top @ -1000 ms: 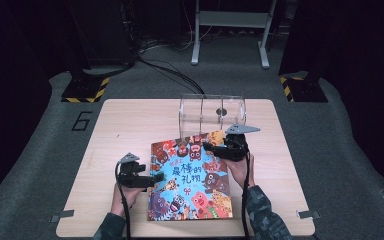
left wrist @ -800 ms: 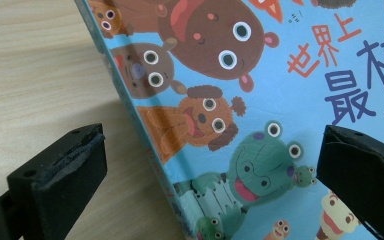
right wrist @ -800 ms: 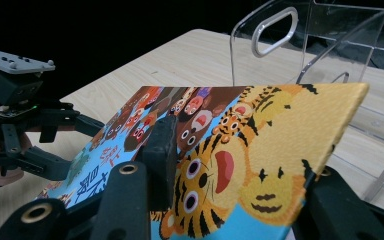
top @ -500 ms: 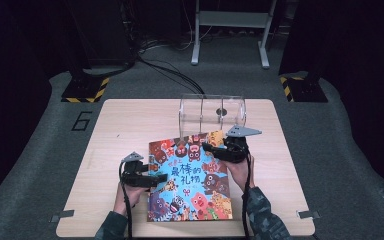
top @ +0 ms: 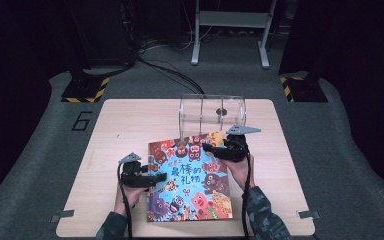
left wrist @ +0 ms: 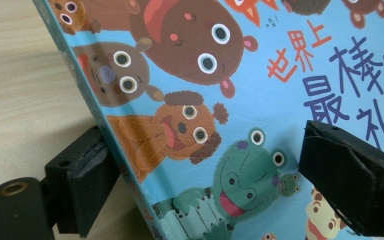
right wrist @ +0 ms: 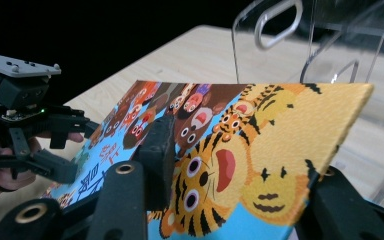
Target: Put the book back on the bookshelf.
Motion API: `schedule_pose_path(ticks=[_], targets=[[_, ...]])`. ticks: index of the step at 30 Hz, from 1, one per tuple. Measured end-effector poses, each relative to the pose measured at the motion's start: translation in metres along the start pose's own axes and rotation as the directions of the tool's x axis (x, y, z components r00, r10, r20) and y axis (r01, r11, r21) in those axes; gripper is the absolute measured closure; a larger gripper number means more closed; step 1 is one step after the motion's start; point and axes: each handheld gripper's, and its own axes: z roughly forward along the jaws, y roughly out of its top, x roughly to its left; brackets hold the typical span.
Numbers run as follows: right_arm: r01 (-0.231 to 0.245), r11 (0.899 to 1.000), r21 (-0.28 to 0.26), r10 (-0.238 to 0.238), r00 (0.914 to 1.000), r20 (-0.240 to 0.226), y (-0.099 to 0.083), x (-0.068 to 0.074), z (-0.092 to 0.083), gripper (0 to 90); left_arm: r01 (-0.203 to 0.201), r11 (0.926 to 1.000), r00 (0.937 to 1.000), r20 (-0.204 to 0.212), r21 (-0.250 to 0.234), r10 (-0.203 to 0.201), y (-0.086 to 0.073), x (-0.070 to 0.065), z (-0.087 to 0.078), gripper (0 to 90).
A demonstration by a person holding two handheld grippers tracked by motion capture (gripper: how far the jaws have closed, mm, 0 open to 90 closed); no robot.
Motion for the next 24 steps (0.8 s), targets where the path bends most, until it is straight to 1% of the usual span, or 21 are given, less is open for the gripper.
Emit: schedule_pose_path(ticks=[1,2,3,4,5,6,7,9,12,13,15,16,17,18,20,24], targets=[[-0.022,1.0,0.02,0.022,0.9998,0.001,-0.001,-0.002,0.002,52.8,-0.001,0.9999,1.0,0.003,0.016,0.001,0.0,0.002,-0.001,13.5],[-0.038,0.999,0.031,0.038,0.9993,0.002,-0.001,-0.004,0.004,52.6,0.002,1.0,1.0,0.004,0.005,-0.002,-0.001,0.002,-0.001,14.7],[-0.054,0.998,0.041,0.054,0.9986,0.003,-0.002,-0.006,0.005,52.4,0.0,0.9999,1.0,0.006,0.014,0.0,-0.001,0.003,-0.002,16.0],[-0.068,0.997,0.047,0.068,0.9977,0.0,-0.002,-0.007,0.005,52.0,-0.007,0.9999,1.0,0.004,0.014,0.007,-0.001,0.004,-0.003,17.0],[-0.069,0.996,0.056,0.07,0.9976,0.0,-0.002,-0.009,0.005,51.6,-0.002,1.0,1.0,0.001,0.004,0.002,-0.001,0.003,-0.002,17.8],[-0.089,0.993,0.073,0.089,0.996,-0.004,-0.002,-0.009,0.005,51.1,-0.005,0.9999,1.0,0.005,0.011,0.005,0.0,0.004,-0.004,18.7],[-0.094,0.992,0.082,0.095,0.9954,-0.007,-0.002,-0.011,0.006,51.1,-0.005,0.9999,1.0,0.006,0.009,0.005,0.0,0.003,-0.004,19.4],[-0.104,0.991,0.089,0.106,0.9943,-0.013,-0.002,-0.013,0.006,50.9,-0.006,1.0,1.0,0.0,-0.008,0.006,0.0,0.002,-0.004,20.8],[-0.131,0.985,0.108,0.133,0.9912,-0.006,-0.001,-0.014,0.004,49.3,-0.003,1.0,1.0,0.0,-0.008,0.003,0.003,0.002,-0.005,24.5],[-0.12,0.986,0.114,0.121,0.9927,-0.001,0.0,-0.015,0.004,47.8,-0.01,0.9999,0.9999,-0.005,-0.007,0.01,0.004,0.003,-0.006,26.2],[-0.125,0.984,0.124,0.126,0.9921,0.002,0.001,-0.015,0.003,46.9,-0.013,0.9997,0.9998,-0.016,-0.019,0.013,0.006,0.002,-0.008,29.1],[-0.124,0.984,0.129,0.125,0.9922,0.006,0.001,-0.015,0.003,46.4,-0.027,0.9995,0.9995,-0.019,-0.014,0.027,0.007,0.002,-0.009,30.2],[-0.129,0.982,0.134,0.13,0.9916,0.006,0.001,-0.015,0.002,46.2,-0.027,0.9995,0.9995,-0.019,-0.014,0.027,0.007,0.002,-0.009,30.9],[-0.131,0.982,0.135,0.131,0.9913,0.007,0.002,-0.015,0.002,46.0,-0.016,0.9997,0.9997,-0.016,-0.017,0.016,0.007,0.0,-0.01,31.7],[-0.12,0.984,0.134,0.12,0.9927,0.007,0.003,-0.015,0.002,45.7,-0.022,0.9995,0.9995,-0.021,-0.023,0.022,0.008,0.0,-0.01,32.3],[-0.123,0.982,0.14,0.123,0.9924,0.012,0.005,-0.013,0.001,45.6,-0.028,0.9994,0.9993,-0.026,-0.023,0.027,0.009,-0.001,-0.012,33.0]])
